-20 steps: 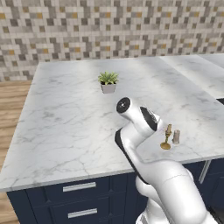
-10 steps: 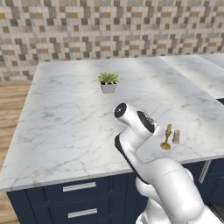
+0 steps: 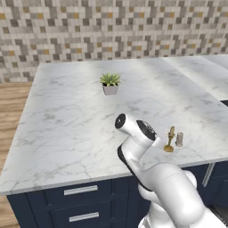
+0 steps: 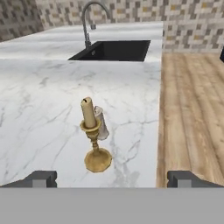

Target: Pick the candle and candle from the dining table and place them in the open cabinet. Close the cabinet after placing the objects.

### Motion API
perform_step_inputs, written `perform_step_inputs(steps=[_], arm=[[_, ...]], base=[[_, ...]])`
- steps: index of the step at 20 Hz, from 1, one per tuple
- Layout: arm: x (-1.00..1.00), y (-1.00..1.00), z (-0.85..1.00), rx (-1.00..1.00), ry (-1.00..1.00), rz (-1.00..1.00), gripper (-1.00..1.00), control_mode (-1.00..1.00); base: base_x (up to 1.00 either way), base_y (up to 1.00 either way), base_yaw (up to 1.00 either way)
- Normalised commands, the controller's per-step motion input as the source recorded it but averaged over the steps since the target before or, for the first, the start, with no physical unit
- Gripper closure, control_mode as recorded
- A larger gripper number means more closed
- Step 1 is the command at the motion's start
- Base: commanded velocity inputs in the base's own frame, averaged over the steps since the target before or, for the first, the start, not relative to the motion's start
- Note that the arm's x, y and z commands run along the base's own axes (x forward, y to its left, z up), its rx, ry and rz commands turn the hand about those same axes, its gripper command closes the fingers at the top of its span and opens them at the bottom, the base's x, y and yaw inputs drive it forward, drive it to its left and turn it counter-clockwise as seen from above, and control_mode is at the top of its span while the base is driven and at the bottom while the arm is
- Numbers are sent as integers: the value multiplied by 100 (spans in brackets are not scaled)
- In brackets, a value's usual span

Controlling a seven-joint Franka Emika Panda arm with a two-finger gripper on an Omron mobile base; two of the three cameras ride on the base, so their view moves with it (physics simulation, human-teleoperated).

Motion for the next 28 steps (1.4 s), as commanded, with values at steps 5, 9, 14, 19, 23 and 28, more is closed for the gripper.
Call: perform_step_inputs(steps=[5, 9, 14, 19, 23, 28], arm=[[1, -9, -21, 0, -2, -5, -100, -100], [3, -19, -13, 0, 0, -2, -100, -100], [7, -14, -13, 0, 0, -1, -100, -100], [9, -11, -13, 0, 0, -1, -100, -100], [18, -6, -9, 0, 0, -4, -100, -100], [22, -3, -5, 0, 0, -5, -100, -100]], base=[[0, 0, 0], [0, 0, 0], [0, 0, 0], [0, 0, 0], [0, 0, 0], [0, 0, 0]])
